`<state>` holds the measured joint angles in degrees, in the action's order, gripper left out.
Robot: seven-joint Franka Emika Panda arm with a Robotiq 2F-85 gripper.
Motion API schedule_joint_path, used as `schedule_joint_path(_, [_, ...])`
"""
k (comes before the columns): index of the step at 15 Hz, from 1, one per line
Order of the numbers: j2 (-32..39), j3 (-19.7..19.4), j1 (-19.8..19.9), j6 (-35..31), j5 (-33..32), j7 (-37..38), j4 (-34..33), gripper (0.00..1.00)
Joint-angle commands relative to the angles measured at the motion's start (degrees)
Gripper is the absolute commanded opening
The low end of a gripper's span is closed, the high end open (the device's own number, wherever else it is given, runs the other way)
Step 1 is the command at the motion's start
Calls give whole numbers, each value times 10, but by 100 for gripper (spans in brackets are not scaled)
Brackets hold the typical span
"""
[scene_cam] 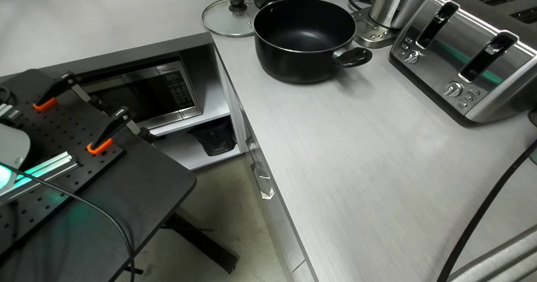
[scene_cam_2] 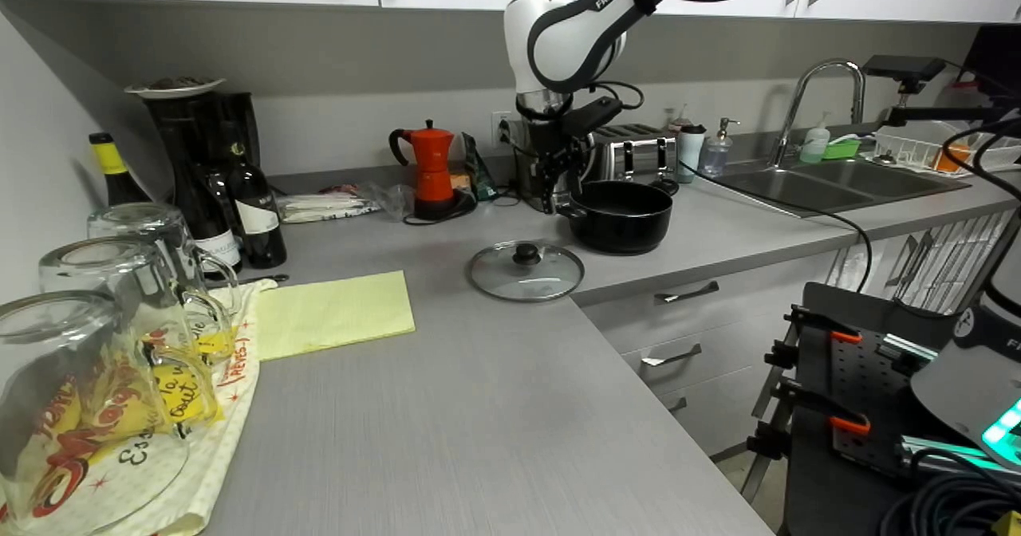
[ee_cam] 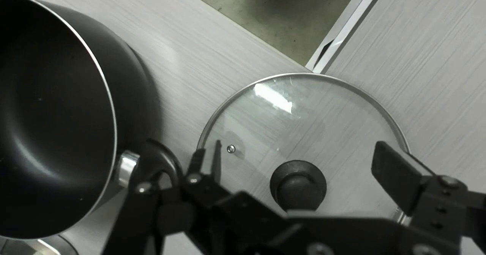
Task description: Put the lid on the pot
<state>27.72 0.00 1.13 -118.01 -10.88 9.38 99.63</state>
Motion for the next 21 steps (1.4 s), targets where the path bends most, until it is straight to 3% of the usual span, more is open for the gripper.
schedule_joint_path(1, [70,-5,-2,14,29,-34,-84,100])
schedule_joint_path(10, [176,-15,-6,20,39,-33,-193,100])
schedule_joint_path(21, [252,-24,-9,43,38,-31,-268,100])
